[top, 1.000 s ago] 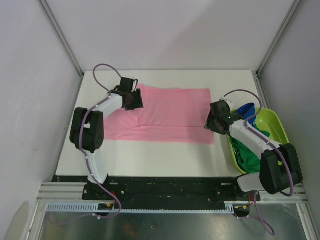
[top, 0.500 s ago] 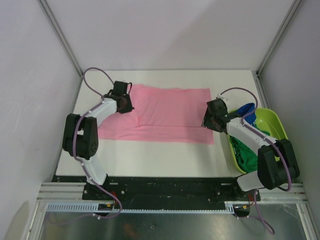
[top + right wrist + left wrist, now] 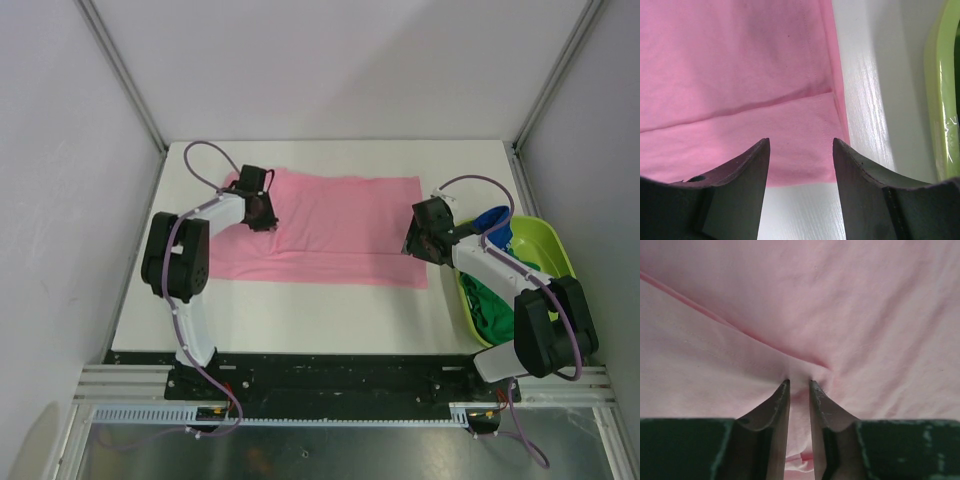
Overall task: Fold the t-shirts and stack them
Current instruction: Fold the flattened tshirt in 1/3 of the way
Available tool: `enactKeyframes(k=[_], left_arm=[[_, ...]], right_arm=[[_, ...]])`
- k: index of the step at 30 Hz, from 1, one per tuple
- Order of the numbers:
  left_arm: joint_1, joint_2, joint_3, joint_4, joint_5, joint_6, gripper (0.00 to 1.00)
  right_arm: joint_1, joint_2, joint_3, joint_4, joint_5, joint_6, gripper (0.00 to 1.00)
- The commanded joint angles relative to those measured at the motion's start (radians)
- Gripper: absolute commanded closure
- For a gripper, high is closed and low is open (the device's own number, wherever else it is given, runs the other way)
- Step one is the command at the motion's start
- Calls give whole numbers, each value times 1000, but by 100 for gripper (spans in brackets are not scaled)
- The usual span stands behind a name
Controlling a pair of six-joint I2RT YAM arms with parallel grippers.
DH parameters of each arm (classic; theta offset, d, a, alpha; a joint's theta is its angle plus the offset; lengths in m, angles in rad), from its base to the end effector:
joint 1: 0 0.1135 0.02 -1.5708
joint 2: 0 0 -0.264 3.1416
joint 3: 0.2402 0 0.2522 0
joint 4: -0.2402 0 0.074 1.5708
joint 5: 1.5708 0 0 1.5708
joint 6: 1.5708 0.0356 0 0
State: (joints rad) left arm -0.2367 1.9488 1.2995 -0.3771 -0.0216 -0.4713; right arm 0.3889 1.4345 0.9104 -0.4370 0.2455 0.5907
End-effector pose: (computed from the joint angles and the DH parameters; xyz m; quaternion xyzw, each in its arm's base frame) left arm 0.3945 -0.0944 0.1648 -0.1156 0.9562 -0.0834 0.2558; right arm 0.2701 0.1013 0.2154 0.1319 0.9382 0.0371 0.3178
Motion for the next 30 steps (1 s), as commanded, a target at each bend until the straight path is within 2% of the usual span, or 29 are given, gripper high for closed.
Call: enactKeyframes(k=[1, 6, 10, 17, 22, 30], left_arm=[[-10, -22, 39, 21, 45, 15, 73], [10, -116, 59, 35, 43, 42, 71], [35, -107, 136, 60, -17, 50, 70], [71, 96, 399, 70, -140, 93, 65], [110, 258, 602, 70, -152, 111, 56], [135, 488, 885, 69, -162, 215, 50]], right_arm=[[-1, 4, 41, 18, 7, -4, 42], [-9, 14, 60, 45, 14, -16, 42], [-25, 30, 72, 130, -1, -31, 42], [-63, 101, 110, 266, -34, -57, 43], [-88, 152, 145, 329, -65, -92, 43], [-135, 225, 186, 393, -129, -107, 43]])
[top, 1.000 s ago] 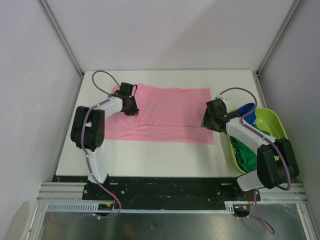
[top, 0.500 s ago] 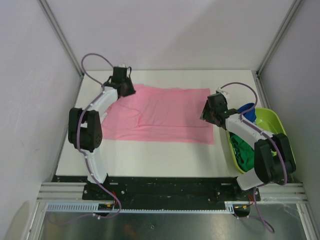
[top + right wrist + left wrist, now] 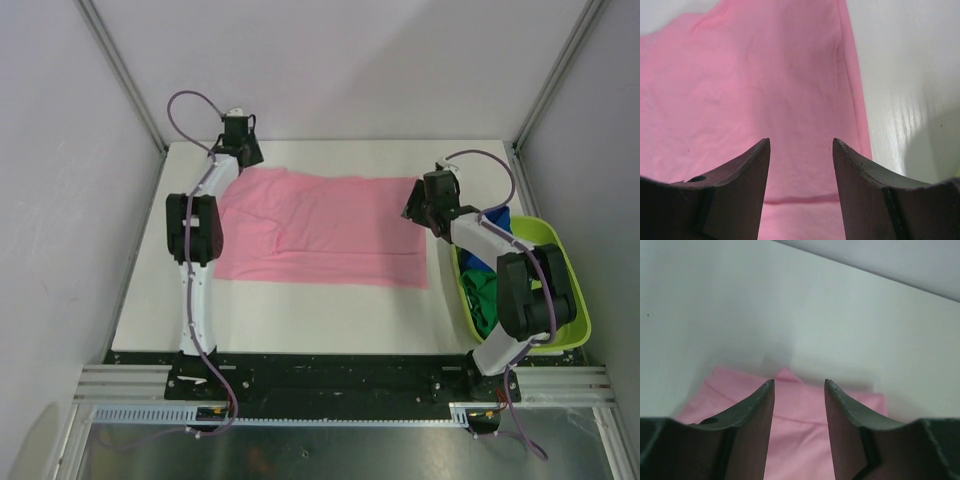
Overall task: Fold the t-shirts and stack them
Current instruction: Fold the flattened tshirt in 1/3 of the way, then grap the side of the flattened tshirt furthest away from the robot with both arms
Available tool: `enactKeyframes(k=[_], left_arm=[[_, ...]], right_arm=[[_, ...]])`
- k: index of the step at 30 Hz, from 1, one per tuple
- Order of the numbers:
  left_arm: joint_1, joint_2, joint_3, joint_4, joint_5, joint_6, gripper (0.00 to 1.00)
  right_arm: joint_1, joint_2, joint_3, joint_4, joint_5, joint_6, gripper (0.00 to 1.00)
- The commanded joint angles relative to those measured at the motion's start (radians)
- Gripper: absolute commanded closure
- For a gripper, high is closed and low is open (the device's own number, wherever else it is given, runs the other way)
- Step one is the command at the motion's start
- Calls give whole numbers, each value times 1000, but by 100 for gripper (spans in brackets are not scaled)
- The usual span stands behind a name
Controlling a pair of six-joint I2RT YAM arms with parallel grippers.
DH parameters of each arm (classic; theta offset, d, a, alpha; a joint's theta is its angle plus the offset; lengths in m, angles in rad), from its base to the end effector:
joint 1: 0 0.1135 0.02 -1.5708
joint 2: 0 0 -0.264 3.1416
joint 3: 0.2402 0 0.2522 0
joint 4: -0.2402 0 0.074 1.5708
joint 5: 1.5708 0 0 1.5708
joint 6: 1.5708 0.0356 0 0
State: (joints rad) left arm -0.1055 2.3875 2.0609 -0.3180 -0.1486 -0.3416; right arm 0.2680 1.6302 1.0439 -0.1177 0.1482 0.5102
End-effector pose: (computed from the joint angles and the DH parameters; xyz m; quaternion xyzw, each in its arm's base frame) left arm 0.5485 -0.0528 0.2069 -0.1380 0.8821 -0.0340 0.4491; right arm 0.3448 0.0892 0.2208 0.1402 0.8947 0.0967 0.4130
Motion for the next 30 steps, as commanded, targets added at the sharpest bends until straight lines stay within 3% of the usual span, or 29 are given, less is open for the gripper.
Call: enactKeyframes(k=[1, 11, 30], left_arm=[[5, 65, 146, 10, -44, 97, 50], [9, 155, 241, 4, -15, 134, 52], [36, 164, 244, -121, -25, 77, 52]], right_arm=[[-14, 37, 56, 77, -34, -28, 43], [-26, 92, 76, 89, -57, -33, 43], [-75, 141, 108, 63, -136, -25, 43]])
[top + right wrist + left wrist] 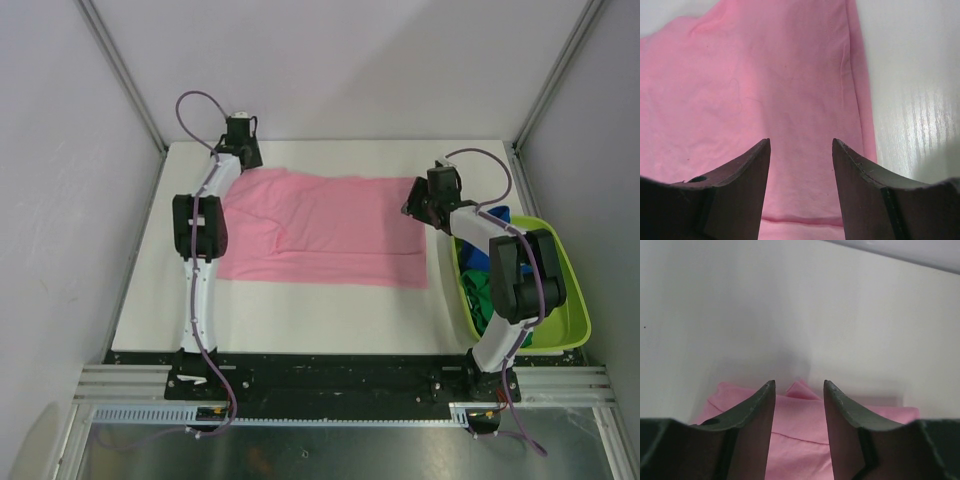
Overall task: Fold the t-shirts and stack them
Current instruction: Grap the side of the flattened tshirt furthest away from the robot with both arms
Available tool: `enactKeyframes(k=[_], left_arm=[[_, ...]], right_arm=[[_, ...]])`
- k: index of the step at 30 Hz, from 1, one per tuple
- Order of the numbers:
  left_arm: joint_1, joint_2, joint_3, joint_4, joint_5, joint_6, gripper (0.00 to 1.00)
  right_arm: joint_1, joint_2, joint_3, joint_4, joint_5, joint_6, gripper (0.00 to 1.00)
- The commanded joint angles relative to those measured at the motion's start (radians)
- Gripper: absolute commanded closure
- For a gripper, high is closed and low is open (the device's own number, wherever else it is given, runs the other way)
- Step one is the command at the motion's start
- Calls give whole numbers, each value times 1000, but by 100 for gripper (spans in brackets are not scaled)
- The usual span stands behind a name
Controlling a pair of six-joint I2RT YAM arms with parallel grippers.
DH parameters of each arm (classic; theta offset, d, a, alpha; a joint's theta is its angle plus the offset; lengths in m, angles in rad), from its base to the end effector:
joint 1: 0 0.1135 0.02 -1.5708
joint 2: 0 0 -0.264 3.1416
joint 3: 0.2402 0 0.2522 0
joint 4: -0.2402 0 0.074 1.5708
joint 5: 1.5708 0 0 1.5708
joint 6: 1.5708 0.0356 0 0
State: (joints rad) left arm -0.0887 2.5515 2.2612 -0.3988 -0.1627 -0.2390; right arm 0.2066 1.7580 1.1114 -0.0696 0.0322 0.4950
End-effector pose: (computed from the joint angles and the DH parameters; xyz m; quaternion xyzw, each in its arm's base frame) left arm 0.5737 -0.0452 0.1784 -0.1022 0.8963 0.0031 0.4316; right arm 0.3755 0.0775 0.2012 0.1374 0.8996 0.1286 0.3942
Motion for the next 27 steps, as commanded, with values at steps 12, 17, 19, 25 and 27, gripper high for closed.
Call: enactKeyframes(k=[12, 17, 19, 25, 27], left_arm=[[20, 27, 90, -71, 25, -46, 55], [23, -4, 71, -79, -2, -68, 58], [25, -13, 66, -89, 8, -84, 58], [29, 7, 89, -115, 61, -149, 58], [28, 19, 96, -118, 82, -174, 58]], right_arm=[[-52, 44, 61, 4, -101, 10, 43], [-65, 45, 69, -7, -106, 9, 44], [-68, 46, 68, -6, -109, 12, 44], [-77, 48, 71, -5, -119, 17, 44], [-82, 47, 70, -5, -123, 17, 44]])
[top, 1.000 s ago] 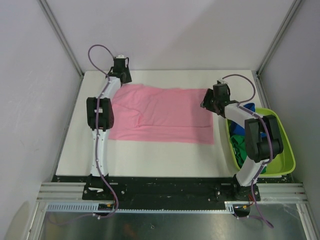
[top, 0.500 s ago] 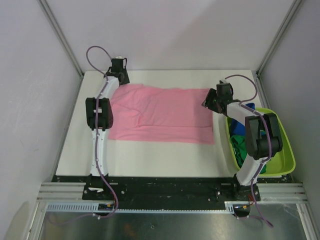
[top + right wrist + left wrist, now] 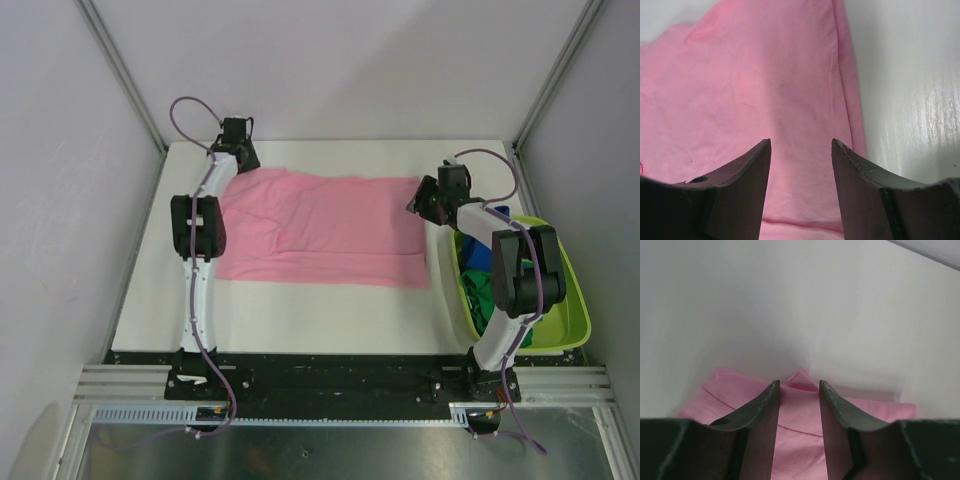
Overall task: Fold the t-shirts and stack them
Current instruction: Grap the side of the flattened tshirt furthest away from the robot with both arms
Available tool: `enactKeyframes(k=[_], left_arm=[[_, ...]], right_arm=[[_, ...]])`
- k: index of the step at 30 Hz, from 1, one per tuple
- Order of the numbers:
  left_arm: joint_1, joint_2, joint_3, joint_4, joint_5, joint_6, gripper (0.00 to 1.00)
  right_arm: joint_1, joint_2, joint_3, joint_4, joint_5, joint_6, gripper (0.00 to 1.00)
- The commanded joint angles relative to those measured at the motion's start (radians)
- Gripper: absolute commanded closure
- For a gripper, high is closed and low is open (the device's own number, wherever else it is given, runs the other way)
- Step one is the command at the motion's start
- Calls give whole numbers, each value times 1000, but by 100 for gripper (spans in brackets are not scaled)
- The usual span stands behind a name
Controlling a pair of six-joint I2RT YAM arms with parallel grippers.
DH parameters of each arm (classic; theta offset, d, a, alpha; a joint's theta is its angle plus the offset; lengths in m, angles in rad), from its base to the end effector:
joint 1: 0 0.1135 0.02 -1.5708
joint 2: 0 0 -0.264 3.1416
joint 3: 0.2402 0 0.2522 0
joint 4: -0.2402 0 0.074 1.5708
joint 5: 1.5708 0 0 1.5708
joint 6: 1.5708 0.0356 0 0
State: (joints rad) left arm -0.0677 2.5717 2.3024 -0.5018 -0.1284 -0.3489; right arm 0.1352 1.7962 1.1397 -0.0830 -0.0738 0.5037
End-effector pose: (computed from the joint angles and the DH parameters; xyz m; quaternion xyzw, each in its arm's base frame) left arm 0.5718 -0.0342 0.1724 -0.1535 0.9067 -0.0225 0.3923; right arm 0.3866 0.0552 0.1950 0.1529 0.9015 0.1588 0.3725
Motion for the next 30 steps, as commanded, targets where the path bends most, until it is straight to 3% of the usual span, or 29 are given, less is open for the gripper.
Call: enactKeyframes(k=[1, 13, 22, 30], left_arm=[[7, 5, 56, -18, 56, -78, 58], [7, 23, 55, -19, 39, -110, 74], [9, -1, 81, -9, 9, -79, 98], [7, -68, 37, 36, 54, -62, 100]], right_arm=[[-15, 9, 42, 8, -18, 9, 44], [-37, 19, 44, 9, -40, 17, 44], [-38, 34, 50, 16, -38, 24, 44], [-38, 78, 111, 45, 26, 37, 44]])
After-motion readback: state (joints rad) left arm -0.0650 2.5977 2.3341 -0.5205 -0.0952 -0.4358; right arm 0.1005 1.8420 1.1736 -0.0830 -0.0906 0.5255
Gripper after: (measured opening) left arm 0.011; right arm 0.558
